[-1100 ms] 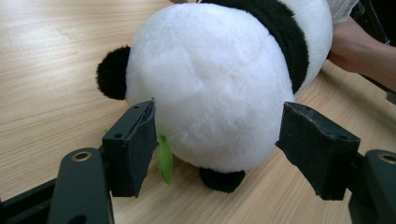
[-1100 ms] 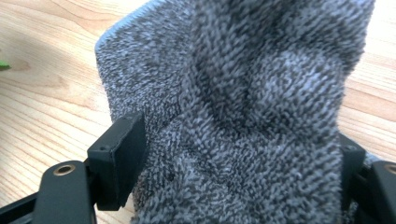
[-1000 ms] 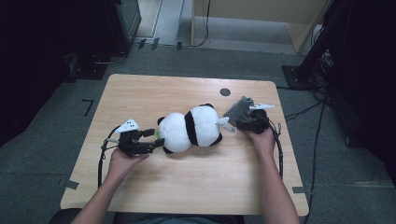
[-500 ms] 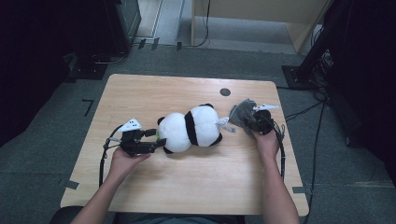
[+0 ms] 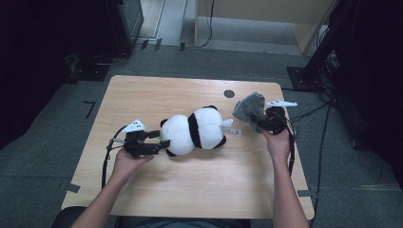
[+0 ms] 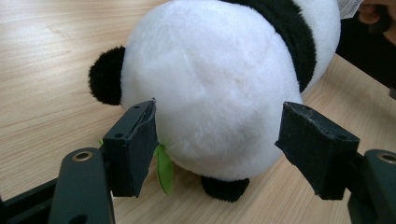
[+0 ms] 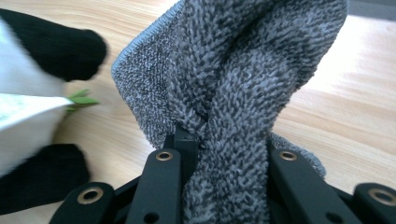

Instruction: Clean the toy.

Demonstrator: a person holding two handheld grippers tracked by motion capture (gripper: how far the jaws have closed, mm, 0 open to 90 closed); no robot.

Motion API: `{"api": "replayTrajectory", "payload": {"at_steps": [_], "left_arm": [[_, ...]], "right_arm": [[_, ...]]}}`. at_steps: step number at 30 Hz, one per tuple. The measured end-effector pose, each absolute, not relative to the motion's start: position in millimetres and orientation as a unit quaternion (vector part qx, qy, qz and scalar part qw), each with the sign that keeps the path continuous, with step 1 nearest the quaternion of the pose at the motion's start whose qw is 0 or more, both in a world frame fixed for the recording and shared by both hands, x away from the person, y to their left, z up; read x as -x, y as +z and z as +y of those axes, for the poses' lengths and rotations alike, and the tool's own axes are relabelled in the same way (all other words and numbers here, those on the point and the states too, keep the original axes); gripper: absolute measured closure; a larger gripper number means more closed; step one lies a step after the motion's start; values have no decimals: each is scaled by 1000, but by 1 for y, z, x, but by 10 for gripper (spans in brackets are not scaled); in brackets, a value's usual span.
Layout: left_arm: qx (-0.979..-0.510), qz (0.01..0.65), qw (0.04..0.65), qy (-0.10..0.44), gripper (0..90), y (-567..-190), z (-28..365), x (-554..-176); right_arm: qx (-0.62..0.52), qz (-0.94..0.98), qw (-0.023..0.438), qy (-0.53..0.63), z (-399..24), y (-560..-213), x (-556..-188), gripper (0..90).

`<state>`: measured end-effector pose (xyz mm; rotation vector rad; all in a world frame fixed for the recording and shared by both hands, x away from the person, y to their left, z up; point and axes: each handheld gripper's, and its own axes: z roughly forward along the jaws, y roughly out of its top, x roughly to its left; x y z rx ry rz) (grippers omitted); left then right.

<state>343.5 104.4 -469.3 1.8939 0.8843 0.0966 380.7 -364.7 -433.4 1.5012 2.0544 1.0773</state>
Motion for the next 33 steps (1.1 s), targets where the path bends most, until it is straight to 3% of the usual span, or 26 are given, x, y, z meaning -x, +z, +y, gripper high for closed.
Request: {"api": "replayTrajectory", "payload": {"at_steps": [22, 27, 33], "left_arm": [[-784, 370, 497, 39, 281, -474, 103, -343], [-783, 372, 498, 39, 280, -476, 101, -342], [-785, 375, 491, 47, 274, -482, 98, -343]], "right_arm": [[-404, 765, 171, 472, -269, -353, -356, 744], [-380, 783, 156, 468, -243, -358, -357, 742], [-382, 804, 132, 436, -225, -389, -368, 743]]}}
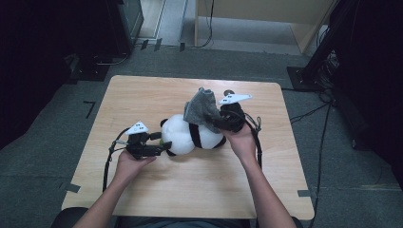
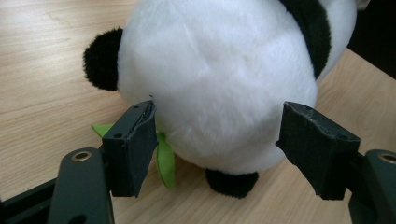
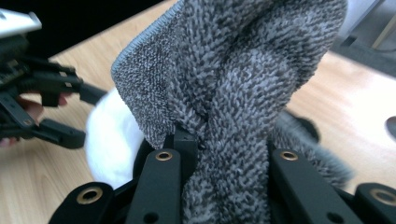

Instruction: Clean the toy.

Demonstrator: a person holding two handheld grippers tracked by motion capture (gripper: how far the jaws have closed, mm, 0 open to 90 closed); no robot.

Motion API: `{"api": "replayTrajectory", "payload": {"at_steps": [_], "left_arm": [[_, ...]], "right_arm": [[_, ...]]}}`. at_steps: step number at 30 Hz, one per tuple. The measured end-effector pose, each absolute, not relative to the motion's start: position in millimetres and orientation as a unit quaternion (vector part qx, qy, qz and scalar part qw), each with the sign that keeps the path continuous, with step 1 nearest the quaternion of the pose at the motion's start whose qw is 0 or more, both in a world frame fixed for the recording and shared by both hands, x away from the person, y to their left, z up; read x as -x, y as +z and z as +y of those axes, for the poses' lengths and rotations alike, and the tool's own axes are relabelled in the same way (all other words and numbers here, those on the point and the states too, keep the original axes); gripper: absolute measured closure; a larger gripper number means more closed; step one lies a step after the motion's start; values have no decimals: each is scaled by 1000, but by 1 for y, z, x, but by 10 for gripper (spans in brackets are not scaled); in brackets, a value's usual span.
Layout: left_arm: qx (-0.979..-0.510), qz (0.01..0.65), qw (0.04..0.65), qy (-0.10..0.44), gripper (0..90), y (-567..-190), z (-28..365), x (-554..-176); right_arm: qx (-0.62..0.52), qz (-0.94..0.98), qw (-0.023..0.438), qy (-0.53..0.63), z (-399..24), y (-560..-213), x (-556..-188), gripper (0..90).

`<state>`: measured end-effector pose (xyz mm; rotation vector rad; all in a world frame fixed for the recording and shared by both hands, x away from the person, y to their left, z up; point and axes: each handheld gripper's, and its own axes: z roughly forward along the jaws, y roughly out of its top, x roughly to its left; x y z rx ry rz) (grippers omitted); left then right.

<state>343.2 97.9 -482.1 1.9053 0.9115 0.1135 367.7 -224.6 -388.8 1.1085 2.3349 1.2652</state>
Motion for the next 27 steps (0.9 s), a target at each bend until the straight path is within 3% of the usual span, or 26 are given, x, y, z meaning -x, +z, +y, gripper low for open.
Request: {"api": "replayTrajectory", "payload": {"at_steps": [7, 13, 15, 17, 22, 27], "left_arm": [[-780, 374, 500, 45, 184, -496, 91, -348], [-770, 383, 508, 46, 29, -505, 83, -354], [-766, 384, 513, 40, 30, -508, 82, -356], [-766, 381, 516, 35, 105, -508, 82, -356], [-769, 386, 508, 37, 418, -502, 84, -353], [-770, 388, 506, 31, 492, -498, 86, -351]], "right_arm": [[-382, 809, 133, 427, -221, -398, -370, 745], [-385, 805, 132, 432, -219, -402, -370, 747], [-387, 803, 135, 433, -218, -404, -370, 747], [-389, 802, 135, 434, -217, -405, -370, 747], [-395, 799, 133, 434, -217, -404, -370, 747], [-380, 800, 142, 442, -210, -385, -366, 746]]}}
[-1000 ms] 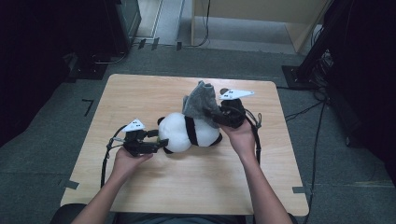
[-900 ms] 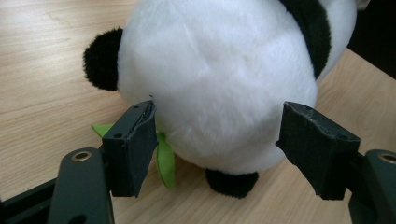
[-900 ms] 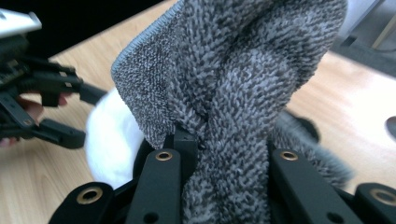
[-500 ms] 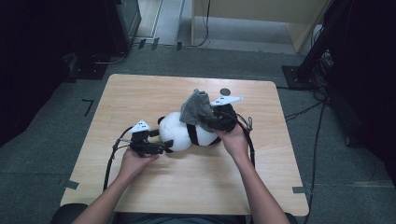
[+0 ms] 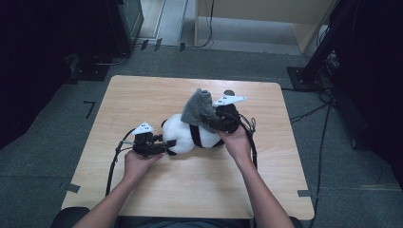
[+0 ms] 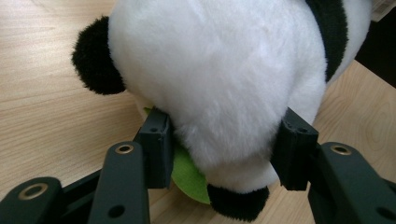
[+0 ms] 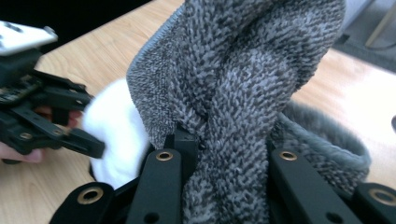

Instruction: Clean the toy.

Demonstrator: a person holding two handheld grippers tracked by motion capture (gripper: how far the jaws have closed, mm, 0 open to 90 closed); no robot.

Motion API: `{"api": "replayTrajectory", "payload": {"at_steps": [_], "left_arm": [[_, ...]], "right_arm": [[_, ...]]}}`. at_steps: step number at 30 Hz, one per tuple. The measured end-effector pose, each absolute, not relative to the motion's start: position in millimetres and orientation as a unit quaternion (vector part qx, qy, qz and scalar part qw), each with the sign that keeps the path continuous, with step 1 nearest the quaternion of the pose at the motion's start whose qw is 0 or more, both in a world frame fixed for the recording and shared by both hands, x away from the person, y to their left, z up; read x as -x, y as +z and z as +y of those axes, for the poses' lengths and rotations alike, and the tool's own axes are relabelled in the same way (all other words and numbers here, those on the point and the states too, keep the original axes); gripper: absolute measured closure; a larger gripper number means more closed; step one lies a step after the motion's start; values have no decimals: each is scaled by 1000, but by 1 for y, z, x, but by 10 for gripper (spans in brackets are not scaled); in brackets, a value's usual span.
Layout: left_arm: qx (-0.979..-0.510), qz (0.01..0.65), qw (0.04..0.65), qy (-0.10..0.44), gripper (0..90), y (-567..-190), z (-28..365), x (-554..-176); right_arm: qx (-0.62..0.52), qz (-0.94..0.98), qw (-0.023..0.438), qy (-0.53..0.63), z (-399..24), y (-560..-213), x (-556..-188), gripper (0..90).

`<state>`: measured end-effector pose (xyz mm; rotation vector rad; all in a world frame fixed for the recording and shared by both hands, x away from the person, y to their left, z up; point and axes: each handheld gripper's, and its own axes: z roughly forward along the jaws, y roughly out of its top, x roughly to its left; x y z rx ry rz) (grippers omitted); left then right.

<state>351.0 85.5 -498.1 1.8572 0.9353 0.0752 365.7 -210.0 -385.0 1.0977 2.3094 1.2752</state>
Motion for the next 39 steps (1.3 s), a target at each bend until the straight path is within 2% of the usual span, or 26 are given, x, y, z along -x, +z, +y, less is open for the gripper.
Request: {"api": "replayTrajectory", "payload": {"at_steps": [5, 14, 17, 25, 39], "left_arm": [[-773, 384, 505, 28, 506, -495, 85, -348], [-782, 367, 503, 29, 538, -492, 82, -339], [-779, 375, 502, 23, 542, -495, 85, -340], [-782, 377, 496, 16, 546, -495, 87, -343], [-780, 381, 497, -4, 546, -494, 92, -349]], "right_arm": [[-343, 813, 141, 449, -176, -374, -363, 745], [-317, 845, 113, 415, -124, -395, -369, 740], [-308, 859, 124, 390, -115, -406, -371, 739], [-322, 857, 150, 374, -131, -407, -380, 736], [-407, 806, 162, 399, -204, -394, -404, 734]]}}
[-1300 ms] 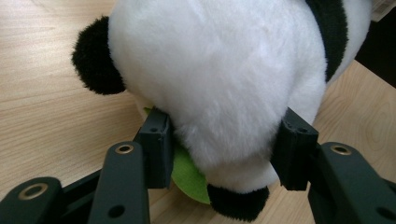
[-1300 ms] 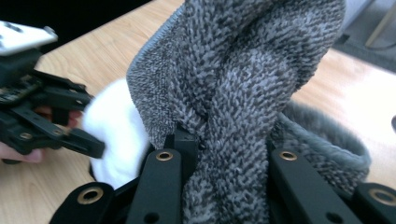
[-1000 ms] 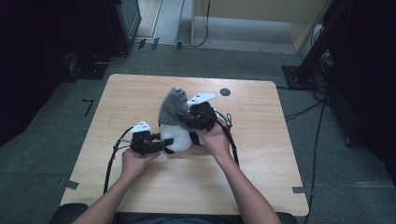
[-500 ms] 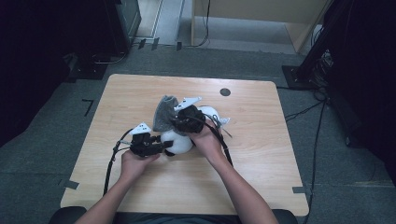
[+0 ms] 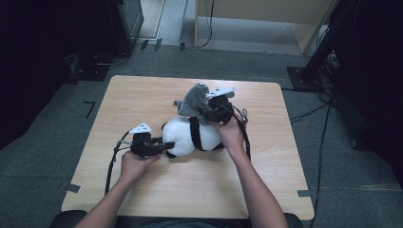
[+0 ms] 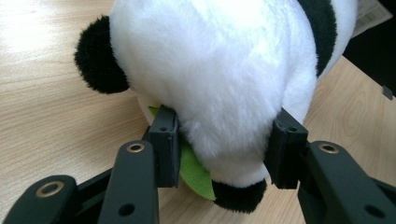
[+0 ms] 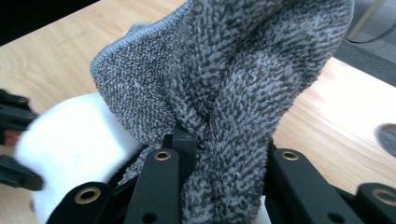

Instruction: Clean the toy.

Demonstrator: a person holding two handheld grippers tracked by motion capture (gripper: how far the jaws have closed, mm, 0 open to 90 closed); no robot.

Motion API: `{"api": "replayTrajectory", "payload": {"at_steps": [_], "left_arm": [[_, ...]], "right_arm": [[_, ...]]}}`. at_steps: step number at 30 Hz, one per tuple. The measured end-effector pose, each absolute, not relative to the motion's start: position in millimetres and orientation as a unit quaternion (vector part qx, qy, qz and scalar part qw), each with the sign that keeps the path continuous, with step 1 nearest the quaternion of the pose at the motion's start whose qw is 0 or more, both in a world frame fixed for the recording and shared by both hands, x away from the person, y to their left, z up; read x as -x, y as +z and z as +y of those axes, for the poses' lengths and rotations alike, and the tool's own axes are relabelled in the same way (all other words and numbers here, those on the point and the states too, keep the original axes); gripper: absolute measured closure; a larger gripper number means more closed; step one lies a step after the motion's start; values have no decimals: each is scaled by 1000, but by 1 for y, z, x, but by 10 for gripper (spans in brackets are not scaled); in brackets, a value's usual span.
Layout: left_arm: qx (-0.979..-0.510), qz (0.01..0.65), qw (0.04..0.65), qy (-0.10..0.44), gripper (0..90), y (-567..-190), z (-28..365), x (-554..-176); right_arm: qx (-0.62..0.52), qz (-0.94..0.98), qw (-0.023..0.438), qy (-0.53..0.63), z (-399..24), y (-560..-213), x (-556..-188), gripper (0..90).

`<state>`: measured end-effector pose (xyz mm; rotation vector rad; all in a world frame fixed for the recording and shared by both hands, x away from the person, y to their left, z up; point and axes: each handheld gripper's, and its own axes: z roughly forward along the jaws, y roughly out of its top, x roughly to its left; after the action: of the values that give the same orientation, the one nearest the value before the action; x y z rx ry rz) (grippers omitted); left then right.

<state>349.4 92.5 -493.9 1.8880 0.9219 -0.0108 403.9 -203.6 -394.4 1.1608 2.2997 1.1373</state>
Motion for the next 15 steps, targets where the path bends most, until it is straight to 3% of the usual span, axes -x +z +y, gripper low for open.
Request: {"api": "replayTrajectory", "payload": {"at_steps": [6, 15], "left_arm": [[-781, 380, 497, -11, 547, -492, 93, -352], [-784, 376, 494, -13, 547, -493, 96, -354]], "right_arm": [[-442, 781, 141, 419, -231, -402, -413, 732], [-471, 765, 153, 411, -256, -404, -416, 742]]}}
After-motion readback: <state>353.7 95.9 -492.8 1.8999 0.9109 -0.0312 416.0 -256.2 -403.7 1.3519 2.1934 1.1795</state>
